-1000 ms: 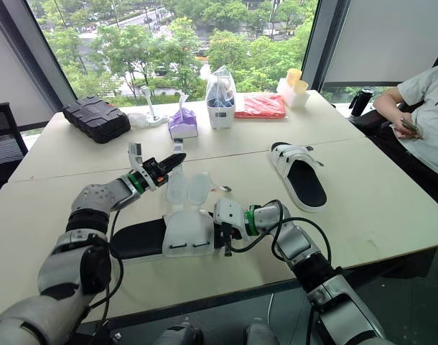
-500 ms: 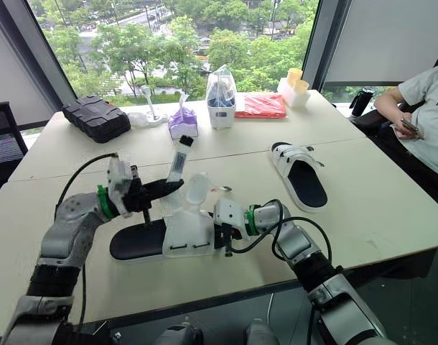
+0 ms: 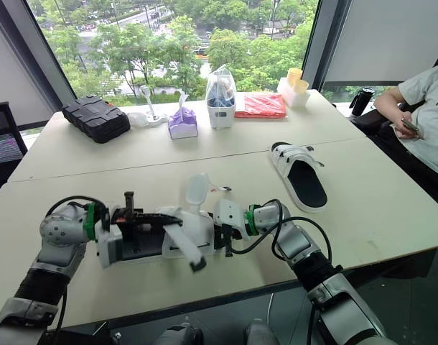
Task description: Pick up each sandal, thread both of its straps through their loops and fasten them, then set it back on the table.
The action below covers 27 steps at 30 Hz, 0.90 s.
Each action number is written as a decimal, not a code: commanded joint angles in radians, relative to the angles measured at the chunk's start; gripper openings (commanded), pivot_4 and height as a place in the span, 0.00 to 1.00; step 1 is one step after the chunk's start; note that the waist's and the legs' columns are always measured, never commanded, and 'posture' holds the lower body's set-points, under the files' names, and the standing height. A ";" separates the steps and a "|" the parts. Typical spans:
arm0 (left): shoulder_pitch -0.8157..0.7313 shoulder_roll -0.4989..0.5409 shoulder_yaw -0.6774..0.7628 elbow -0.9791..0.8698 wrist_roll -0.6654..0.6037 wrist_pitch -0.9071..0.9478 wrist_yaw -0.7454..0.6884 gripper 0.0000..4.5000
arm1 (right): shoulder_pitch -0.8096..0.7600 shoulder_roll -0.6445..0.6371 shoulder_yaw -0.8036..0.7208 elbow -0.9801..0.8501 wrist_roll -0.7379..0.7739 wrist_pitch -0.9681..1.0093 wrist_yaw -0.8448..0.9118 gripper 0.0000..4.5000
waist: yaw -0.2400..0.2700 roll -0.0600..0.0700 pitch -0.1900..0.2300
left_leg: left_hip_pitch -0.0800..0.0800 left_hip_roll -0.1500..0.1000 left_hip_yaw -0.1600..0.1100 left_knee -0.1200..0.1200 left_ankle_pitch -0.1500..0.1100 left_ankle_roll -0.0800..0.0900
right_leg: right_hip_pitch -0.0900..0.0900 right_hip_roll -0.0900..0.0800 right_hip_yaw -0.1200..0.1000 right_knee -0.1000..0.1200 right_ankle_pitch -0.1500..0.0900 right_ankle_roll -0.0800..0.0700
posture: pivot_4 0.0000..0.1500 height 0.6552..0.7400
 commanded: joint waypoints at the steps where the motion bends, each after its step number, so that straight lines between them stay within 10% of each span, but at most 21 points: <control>1: 0.015 0.059 -0.056 -0.001 -0.079 -0.194 -0.004 0.01 | 0.003 -0.028 0.016 0.075 -0.053 0.014 -0.002 0.00 | 0.001 0.000 0.000 | 0.000 0.000 0.000 -0.001 0.000 0.000 | 0.000 0.000 0.000 0.000 0.000 0.000 | 1.00 1.00; 5: 0.031 0.093 -0.082 0.038 -0.070 -0.275 0.058 0.01 | -0.010 -0.026 0.019 0.094 -0.057 0.002 0.001 0.00 | 0.001 0.001 0.000 | 0.000 0.000 0.000 -0.001 0.000 0.000 | 0.000 0.000 0.000 0.000 0.000 0.000 | 1.00 1.00; 15: 0.107 0.218 -0.121 0.062 0.077 -0.252 0.150 0.99 | -0.019 -0.029 0.025 0.112 -0.057 -0.011 0.002 0.00 | 0.000 0.001 0.000 | 0.001 0.001 0.000 -0.001 0.000 0.001 | 0.000 0.003 0.000 0.001 0.000 0.000 | 1.00 1.00; 21: 0.205 0.310 -0.110 0.035 0.082 -0.199 0.220 0.99 | -0.023 -0.029 0.027 0.120 -0.057 -0.017 0.003 0.00 | 0.002 0.002 0.000 | 0.001 0.002 0.000 -0.003 0.000 0.001 | 0.000 0.002 0.000 0.000 0.000 0.000 | 1.00 1.00; 27: 0.345 0.392 0.010 -0.066 -0.105 0.327 0.324 0.99 | -0.032 -0.022 0.035 0.137 -0.058 -0.028 0.007 0.00 | -0.001 0.003 0.001 | 0.002 0.002 0.000 -0.003 0.000 0.001 | 0.000 0.003 -0.001 0.001 -0.002 -0.002 | 1.00 1.00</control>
